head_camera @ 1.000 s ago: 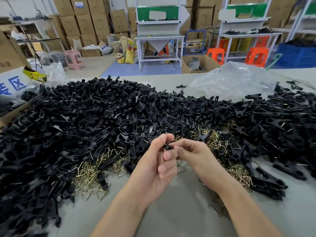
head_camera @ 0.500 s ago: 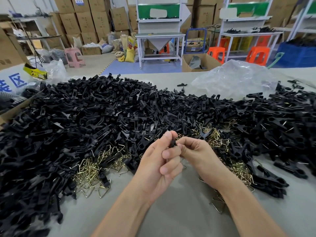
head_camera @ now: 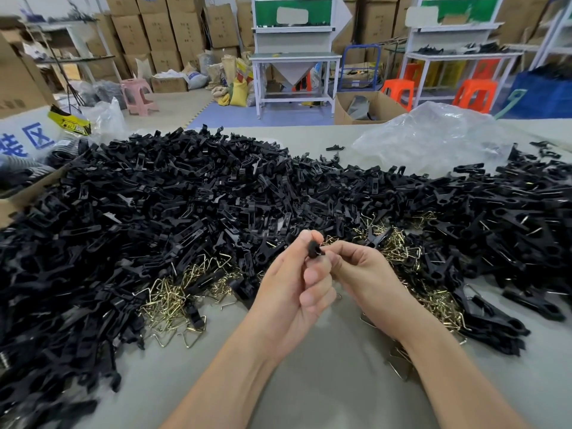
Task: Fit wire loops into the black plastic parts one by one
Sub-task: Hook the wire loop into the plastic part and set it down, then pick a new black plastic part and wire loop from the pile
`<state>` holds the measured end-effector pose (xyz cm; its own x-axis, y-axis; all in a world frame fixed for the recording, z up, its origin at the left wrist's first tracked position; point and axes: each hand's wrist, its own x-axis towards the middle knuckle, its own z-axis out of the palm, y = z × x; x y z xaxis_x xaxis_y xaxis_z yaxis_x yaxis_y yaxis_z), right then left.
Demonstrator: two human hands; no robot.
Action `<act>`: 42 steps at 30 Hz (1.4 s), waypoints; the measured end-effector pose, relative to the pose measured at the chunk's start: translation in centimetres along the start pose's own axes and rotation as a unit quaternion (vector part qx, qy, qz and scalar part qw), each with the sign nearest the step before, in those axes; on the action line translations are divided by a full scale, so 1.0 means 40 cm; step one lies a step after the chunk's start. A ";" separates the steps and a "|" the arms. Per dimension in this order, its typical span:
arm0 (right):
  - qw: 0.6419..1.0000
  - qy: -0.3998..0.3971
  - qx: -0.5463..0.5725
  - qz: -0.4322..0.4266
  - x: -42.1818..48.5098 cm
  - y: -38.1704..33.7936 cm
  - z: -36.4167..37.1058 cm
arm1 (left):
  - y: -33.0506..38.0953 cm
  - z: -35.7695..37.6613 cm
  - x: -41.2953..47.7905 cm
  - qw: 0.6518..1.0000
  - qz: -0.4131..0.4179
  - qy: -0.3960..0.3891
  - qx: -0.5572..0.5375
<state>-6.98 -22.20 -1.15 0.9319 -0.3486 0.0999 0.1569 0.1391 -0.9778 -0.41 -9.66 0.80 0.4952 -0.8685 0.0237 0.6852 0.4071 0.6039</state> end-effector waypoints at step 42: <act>0.713 0.189 -0.660 -0.141 0.019 0.043 -0.015 | -0.020 -0.108 0.044 0.424 0.156 0.171 0.876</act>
<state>-6.20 -22.80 -2.86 0.7305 -0.4495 0.5142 -0.3557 -0.8931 -0.2754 2.24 -10.30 -3.08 0.6691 -0.6367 0.3834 -0.7414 -0.6071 0.2858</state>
